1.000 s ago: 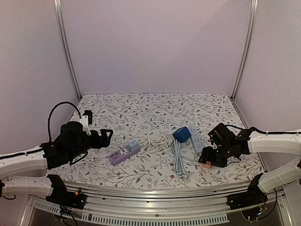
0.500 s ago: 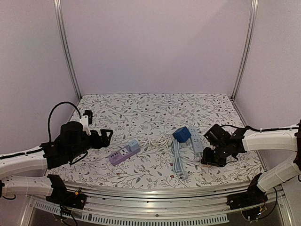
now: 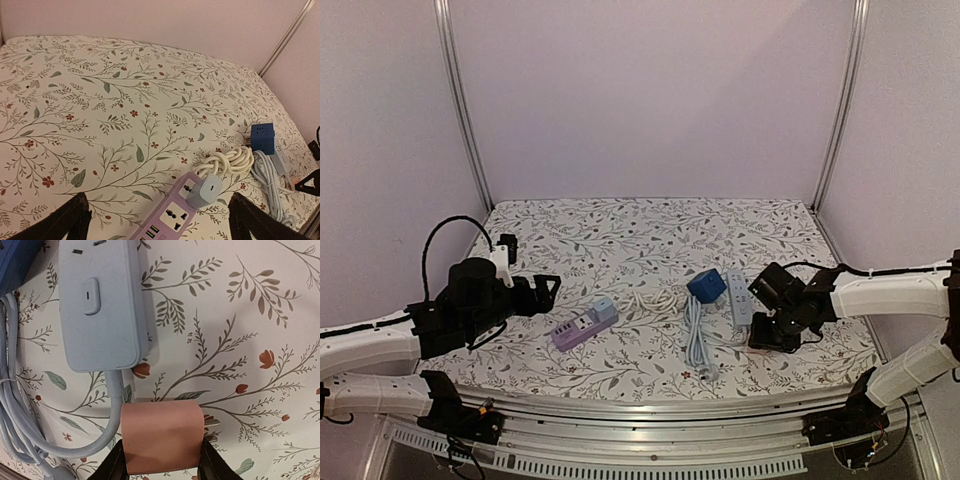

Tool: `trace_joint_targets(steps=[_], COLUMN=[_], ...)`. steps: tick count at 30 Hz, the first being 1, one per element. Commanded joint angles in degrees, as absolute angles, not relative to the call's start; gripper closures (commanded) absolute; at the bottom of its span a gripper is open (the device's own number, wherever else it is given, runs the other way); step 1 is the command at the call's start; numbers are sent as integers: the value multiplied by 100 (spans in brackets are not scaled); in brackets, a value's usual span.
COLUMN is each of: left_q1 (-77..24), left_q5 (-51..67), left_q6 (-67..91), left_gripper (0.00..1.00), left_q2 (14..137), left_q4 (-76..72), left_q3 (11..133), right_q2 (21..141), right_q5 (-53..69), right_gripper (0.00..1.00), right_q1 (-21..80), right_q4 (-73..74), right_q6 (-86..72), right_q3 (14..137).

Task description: Insert the plug

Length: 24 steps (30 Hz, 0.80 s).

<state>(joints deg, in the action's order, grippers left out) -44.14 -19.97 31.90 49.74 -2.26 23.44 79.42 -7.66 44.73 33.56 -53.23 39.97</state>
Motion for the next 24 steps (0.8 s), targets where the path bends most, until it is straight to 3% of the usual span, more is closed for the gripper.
trace_joint_targets(steps=[1,9,24], left_q1=[-4465,-4615,-6117], left_q5=[-1774,-585,-695], left_q6=[3101,2854,1780], left_gripper=[4,5,10], left_q2=[5011,5242,6088], left_q4=[-306,-967,-1424], left_q3=[2308,2363,2925], right_q2=[7649,6906,6749], right_q5=[-730,-97,922], right_gripper=[74,76,77], right_q1=[4510,4516,4885], right_q4=[3736,3685,2087], right_q6=[-5209,-4926,-4880], right_q3=[4086,4330,4299])
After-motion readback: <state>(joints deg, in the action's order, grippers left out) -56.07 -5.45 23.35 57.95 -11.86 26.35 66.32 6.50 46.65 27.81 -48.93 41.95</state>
